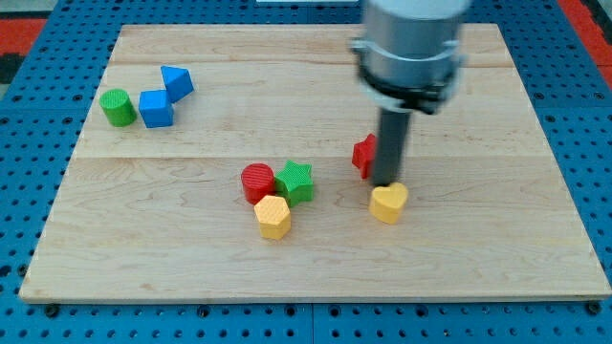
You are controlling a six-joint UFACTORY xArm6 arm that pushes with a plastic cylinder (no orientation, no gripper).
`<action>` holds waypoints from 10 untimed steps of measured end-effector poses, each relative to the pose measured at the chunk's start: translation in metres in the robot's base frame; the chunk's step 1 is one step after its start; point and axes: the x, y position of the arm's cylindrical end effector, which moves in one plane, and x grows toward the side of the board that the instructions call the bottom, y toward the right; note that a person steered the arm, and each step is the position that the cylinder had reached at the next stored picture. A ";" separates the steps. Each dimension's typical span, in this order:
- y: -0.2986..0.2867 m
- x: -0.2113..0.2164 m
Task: Place the red star vertically above the yellow heart
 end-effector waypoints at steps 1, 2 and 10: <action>-0.038 0.008; -0.065 0.016; -0.075 -0.058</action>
